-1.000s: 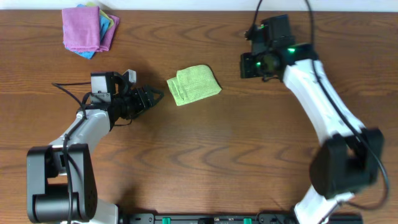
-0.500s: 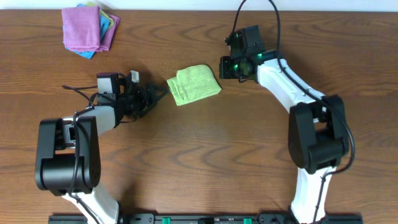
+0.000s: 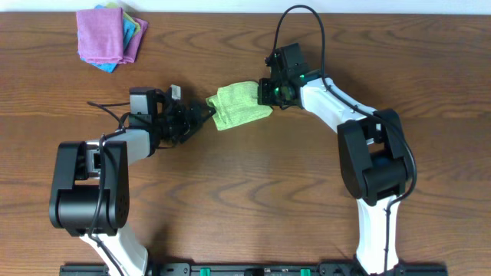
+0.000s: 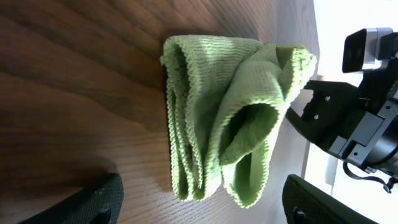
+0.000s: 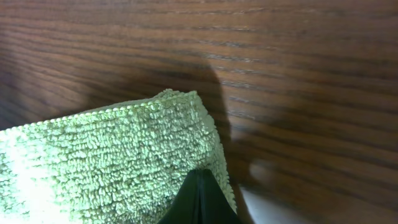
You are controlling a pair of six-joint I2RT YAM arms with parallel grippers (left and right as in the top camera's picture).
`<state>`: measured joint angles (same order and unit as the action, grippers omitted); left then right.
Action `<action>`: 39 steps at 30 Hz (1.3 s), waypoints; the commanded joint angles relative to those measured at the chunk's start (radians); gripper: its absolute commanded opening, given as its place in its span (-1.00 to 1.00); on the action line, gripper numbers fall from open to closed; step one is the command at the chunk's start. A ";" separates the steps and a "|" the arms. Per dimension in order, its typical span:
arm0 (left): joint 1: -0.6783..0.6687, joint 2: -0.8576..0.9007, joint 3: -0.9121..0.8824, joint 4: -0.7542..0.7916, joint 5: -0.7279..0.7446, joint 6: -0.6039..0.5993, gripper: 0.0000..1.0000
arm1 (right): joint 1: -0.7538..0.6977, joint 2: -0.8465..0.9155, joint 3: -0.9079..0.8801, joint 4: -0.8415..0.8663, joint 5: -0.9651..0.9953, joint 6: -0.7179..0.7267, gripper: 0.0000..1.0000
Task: Fold the cloth
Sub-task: 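Grasp the folded green cloth with the left gripper, then carry the folded cloth with the left gripper onto the cloth stack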
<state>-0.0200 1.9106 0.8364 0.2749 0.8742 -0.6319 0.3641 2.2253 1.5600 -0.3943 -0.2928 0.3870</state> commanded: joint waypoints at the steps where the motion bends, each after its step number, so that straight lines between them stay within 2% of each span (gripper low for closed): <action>1: -0.023 0.053 -0.016 -0.023 -0.098 -0.004 0.69 | 0.023 0.018 0.003 0.002 -0.011 0.018 -0.97; 9: -0.047 0.053 -0.016 -0.023 -0.153 -0.004 0.70 | 0.073 0.018 0.004 0.006 -0.012 0.018 -0.97; 13: -0.048 0.053 -0.016 -0.024 -0.176 -0.004 0.69 | 0.073 0.018 0.005 0.011 -0.080 0.018 -0.97; 15: -0.050 0.058 -0.016 -0.023 -0.176 -0.004 0.61 | 0.075 0.018 0.005 0.011 -0.090 0.017 -0.97; 18: -0.055 0.070 -0.016 -0.025 -0.175 -0.004 0.08 | 0.077 0.018 0.005 0.011 -0.103 0.018 -0.97; 19: -0.058 0.073 -0.016 -0.025 -0.174 -0.004 -0.23 | 0.077 0.018 0.006 0.010 -0.105 0.017 -0.97; 23: -0.058 0.077 -0.016 -0.010 -0.165 -0.005 -0.88 | 0.072 0.017 0.016 0.006 -0.126 0.016 -0.97; 27: -0.050 0.077 -0.003 0.060 -0.113 -0.026 -0.89 | 0.054 0.011 0.082 -0.095 -0.124 -0.047 -0.97; 31: -0.021 0.077 0.075 0.153 -0.047 -0.095 -0.89 | 0.016 -0.016 0.212 -0.293 -0.055 -0.123 -0.97; 36: 0.037 0.075 0.262 0.244 -0.014 -0.218 -0.89 | -0.043 -0.085 0.342 -0.450 0.055 -0.184 -0.97; 39: 0.087 0.075 0.443 0.313 -0.031 -0.289 -0.89 | -0.079 -0.147 0.365 -0.500 0.113 -0.199 -0.97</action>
<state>0.0315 1.9907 1.1599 0.5602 0.8364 -0.8398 0.3088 2.1593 1.8954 -0.8761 -0.2535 0.2321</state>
